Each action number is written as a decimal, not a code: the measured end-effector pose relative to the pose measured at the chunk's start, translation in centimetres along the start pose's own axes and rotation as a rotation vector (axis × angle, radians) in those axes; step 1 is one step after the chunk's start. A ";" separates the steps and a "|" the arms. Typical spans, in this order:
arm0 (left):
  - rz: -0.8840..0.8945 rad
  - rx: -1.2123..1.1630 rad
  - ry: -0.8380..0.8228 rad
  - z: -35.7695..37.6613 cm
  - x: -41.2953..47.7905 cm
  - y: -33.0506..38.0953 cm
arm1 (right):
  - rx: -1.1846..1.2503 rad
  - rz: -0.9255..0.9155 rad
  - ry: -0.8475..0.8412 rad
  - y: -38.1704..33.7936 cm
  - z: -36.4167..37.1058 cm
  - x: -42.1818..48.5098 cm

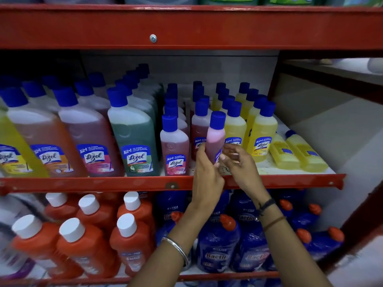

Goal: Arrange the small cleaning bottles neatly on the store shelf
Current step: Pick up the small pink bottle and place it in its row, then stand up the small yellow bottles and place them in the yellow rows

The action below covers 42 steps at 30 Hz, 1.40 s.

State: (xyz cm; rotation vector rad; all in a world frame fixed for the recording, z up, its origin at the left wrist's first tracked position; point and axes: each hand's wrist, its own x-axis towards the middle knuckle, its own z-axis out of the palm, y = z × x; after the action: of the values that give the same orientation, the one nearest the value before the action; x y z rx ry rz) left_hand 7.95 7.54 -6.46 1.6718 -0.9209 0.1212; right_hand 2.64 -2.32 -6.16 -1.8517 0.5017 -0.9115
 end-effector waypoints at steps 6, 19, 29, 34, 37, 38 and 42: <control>-0.055 0.125 -0.003 0.4 0.3 -0.5 | -0.009 0.027 -0.114 -0.5 0.5 0.6; -0.038 0.249 0.069 1.7 -1.7 0.2 | -0.050 0.023 -0.032 -1.2 0.1 0.1; 0.063 0.117 -0.338 10.0 -0.3 6.0 | -0.844 0.138 0.349 1.8 -13.7 0.2; -0.264 0.219 -0.523 14.4 2.4 8.7 | -0.832 0.272 0.197 2.3 -15.0 0.8; -0.327 0.180 -0.473 15.3 3.2 9.4 | -0.775 0.285 0.215 2.5 -14.8 1.2; -0.354 0.159 -0.442 15.4 3.3 9.4 | -0.728 0.295 0.232 2.7 -14.9 1.4; -0.460 0.046 -0.363 15.3 3.5 8.5 | -0.423 0.324 0.228 2.9 -16.0 1.8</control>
State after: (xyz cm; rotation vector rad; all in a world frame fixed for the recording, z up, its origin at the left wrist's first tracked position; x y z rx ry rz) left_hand -0.77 -7.70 -2.97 1.9421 -0.7733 -0.4893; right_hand -8.44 -14.18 -4.20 -1.9630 1.1747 -0.8412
